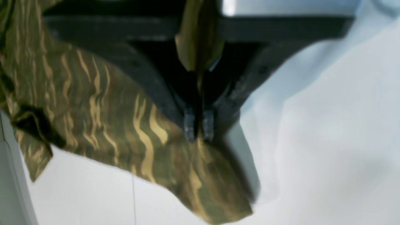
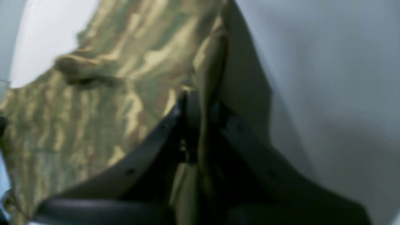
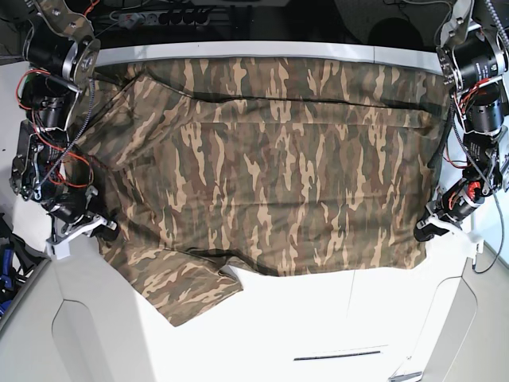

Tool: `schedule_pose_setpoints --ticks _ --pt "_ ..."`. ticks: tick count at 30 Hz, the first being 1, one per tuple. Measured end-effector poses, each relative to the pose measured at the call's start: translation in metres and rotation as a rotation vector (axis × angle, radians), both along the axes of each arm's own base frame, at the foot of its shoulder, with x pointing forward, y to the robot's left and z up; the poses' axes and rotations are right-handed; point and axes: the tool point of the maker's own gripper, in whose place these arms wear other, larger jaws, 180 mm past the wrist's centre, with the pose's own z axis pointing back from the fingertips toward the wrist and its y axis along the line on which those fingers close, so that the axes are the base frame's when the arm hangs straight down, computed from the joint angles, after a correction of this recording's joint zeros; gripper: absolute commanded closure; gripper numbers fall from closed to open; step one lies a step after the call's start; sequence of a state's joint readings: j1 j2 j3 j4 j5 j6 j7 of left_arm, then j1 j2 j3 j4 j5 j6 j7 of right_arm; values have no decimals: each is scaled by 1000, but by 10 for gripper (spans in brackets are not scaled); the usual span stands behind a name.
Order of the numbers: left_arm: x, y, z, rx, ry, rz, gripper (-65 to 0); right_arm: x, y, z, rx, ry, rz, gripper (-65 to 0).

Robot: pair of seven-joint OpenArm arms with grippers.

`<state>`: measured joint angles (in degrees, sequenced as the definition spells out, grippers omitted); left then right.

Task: Fold the T-shirt properly
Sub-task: 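Grasp the shirt's hem-side corners with both grippers, then fold the hem half over toward the collar with both grippers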

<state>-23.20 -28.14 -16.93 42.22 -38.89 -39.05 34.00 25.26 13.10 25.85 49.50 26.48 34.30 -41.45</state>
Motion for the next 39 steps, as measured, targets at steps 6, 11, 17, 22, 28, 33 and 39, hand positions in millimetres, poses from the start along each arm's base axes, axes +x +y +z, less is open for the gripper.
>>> schedule_pose_setpoints --ticks 6,11,17,22,28,33,39 --pt "-6 6 14 49 41 -59 0 -9 -8 16 -26 -48 20 0" --pt "-19 17 29 77 28 -87 0 -30 -15 19 -44 -63 28 0" --pt "-42 6 32 146 43 -171 0 -53 -30 23 -79 -64 38 0" --pt "-62 -8 37 197 24 -238 0 -72 -36 16 -81 -33 46 0" --pt "-82 -10 26 221 63 -264 0 -94 -36 -4 -77 30 40 0" --pt "-91 -12 18 212 85 -267 0 -108 -39 -16 -97 66 40 -221" --pt "-91 -13 17 211 85 -266 0 -94 -48 -2 -88 -28 -25 -403"
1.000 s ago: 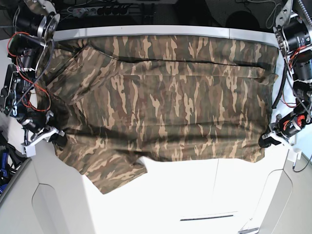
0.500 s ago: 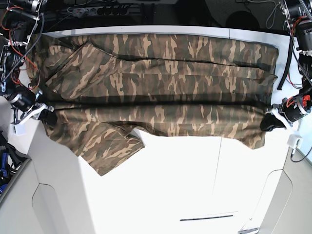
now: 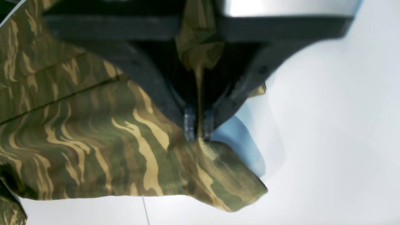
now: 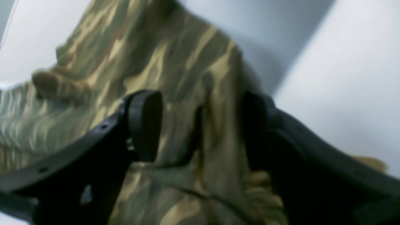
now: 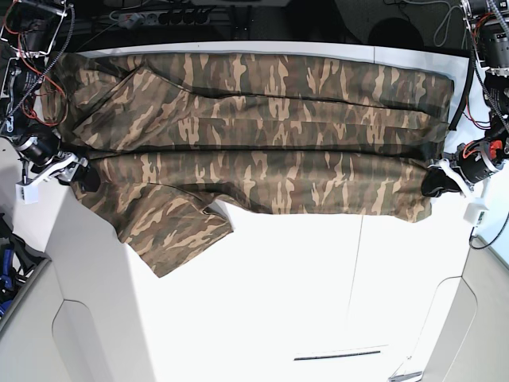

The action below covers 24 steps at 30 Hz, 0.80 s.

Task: Fold the T-shirt properly
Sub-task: 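Fold the hem half over toward the collar with both grippers, then regrasp the folded edge and lift it toward the collar edge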

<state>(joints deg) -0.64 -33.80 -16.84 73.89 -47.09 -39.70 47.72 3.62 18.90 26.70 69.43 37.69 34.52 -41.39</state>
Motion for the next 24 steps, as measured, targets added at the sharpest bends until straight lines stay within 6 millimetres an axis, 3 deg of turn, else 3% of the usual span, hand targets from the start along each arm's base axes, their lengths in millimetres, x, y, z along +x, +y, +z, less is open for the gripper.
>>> schedule_pose_setpoints --ticks 5,10,15,21,24 --pt "0 0 0 -1 -1 0 0 11 -14 13 -8 -53 -48 -403" --pt "0 0 0 0 -2 1 0 50 -19 45 -45 -158 -69 -403" --pt "0 0 0 0 -3 1 0 79 -4 63 -48 -216 -64 -403" --pt "0 0 1 -1 -3 1 -17 104 19 42 -19 -191 -68 -403" --pt "0 0 0 0 -1 0 -159 109 28 21 -3 -146 -60 -403"
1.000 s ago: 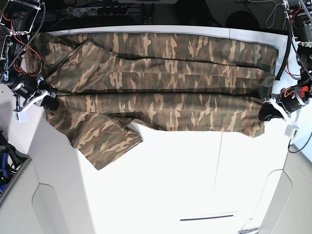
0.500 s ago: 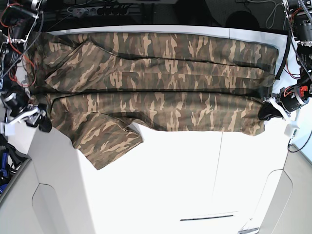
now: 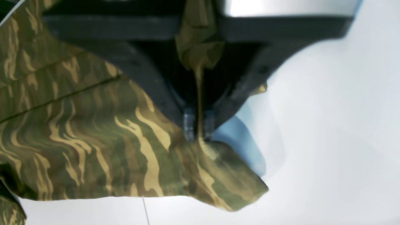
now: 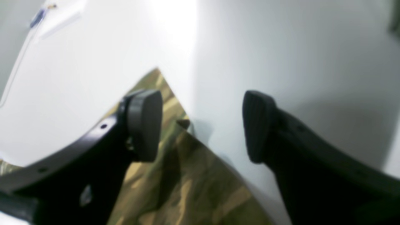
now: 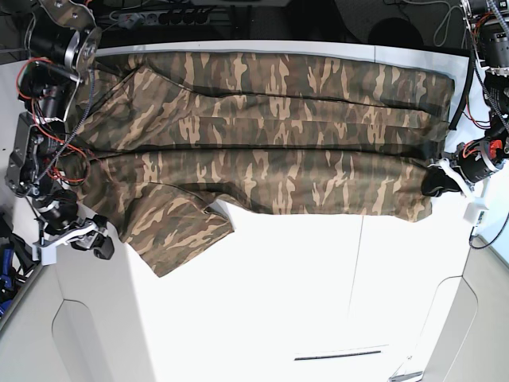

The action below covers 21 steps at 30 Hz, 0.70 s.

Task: Fold the T-shirt properly
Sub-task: 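Regrasp the folded edge and lift it toward the collar edge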

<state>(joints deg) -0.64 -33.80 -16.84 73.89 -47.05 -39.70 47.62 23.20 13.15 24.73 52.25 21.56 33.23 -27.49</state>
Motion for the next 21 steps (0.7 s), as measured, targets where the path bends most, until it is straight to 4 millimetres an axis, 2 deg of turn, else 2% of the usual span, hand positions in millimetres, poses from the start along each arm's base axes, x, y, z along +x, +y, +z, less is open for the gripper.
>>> schedule_pose_setpoints --ticks 2,4,10,12,17,21 --pt "0 0 0 1 0 0 -241 1 4 -11 4 22 3 -403" --pt "0 0 0 0 -1 0 -286 1 6 -19 7 38 3 -403" --pt "1 0 1 1 -4 0 -302 6 4 -13 8 -1 -16 -403" --pt "9 3 8 10 -42 10 -307 8 4 -11 1 -3 -13 -403" --pt "34 36 37 66 -137 135 -359 9 4 -10 1 -8 -14 -403" --pt "40 43 44 88 -162 157 -360 9 3 -10 0 -7 -18 -403"
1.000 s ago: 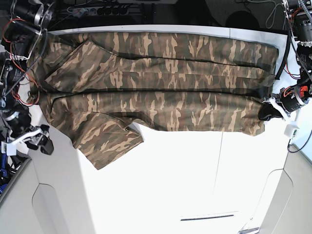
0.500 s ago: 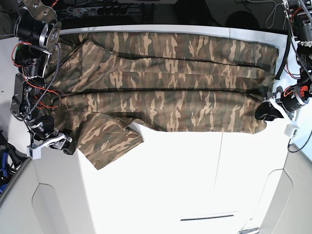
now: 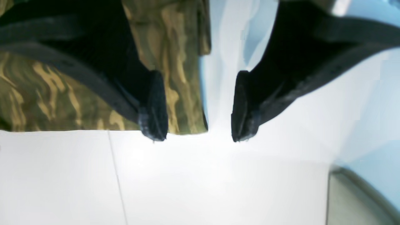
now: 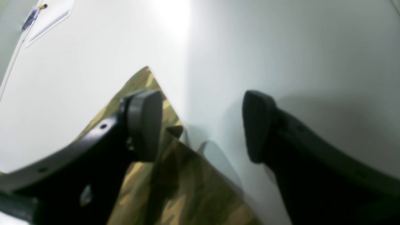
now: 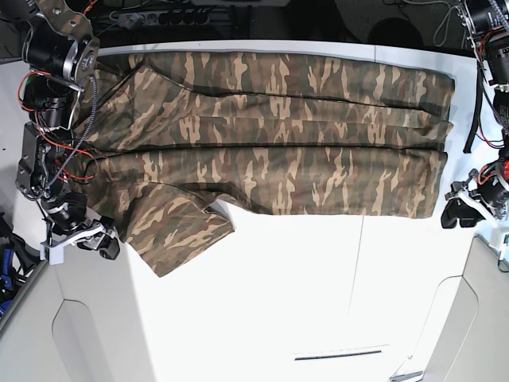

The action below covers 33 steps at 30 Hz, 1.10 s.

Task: Fold the T-shirt properly
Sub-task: 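Regrasp the folded edge and lift it toward the collar edge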

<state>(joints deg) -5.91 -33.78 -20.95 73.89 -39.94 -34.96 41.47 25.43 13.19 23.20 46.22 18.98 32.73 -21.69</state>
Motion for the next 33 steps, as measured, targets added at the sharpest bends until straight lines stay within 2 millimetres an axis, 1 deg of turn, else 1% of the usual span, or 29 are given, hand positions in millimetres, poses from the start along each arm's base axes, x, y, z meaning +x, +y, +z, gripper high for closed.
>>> schedule_pose_setpoints --ticks 2,4,7,10,12,14,17,24,27,28,29,30,32,33 --pt "2 -1 -1 -9 -15 6 -369 0 -2 -1 -1 5 -12 -403" --pt "2 2 -8 -4 -18 22 -396 0 -2 -1 -2 5 -13 -403" --pt "-6 8 -33 -11 22 61 -396 0 -2 -2 0 5 -15 -403" --pt "-18 14 -62 -46 94 95 -396 -4 4 -13 15 33 -12 -403" --pt "-19 13 -72 -72 118 102 -396 -5 7 -18 37 30 -24 -403" --pt "-15 9 -70 -105 102 92 -396 -5 9 -21 47 36 -25 -403" --pt "-11 4 -67 -145 78 90 -396 -5 17 -23 66 33 -14 -403" --pt "-6 -2 -64 -167 77 81 -395 -2 52 -24 123 19 29 -403" --pt "-5 -9 -68 -165 92 58 -394 -2 64 -25 115 24 64 -403" --pt "-6 -12 -70 -164 100 52 -386 -2 69 -25 109 24 78 -403" --pt "-6 -14 -71 -162 106 43 -363 -3 74 -26 101 27 98 -403" --pt "-5 -16 -71 -161 110 37 -317 -3 79 -26 91 29 118 -403" --pt "-5 -18 -72 -160 113 31 -203 -3 89 -27 74 34 152 -394" --pt "-5 -18 -72 -161 112 31 -154 -3 95 -27 69 35 169 -360"
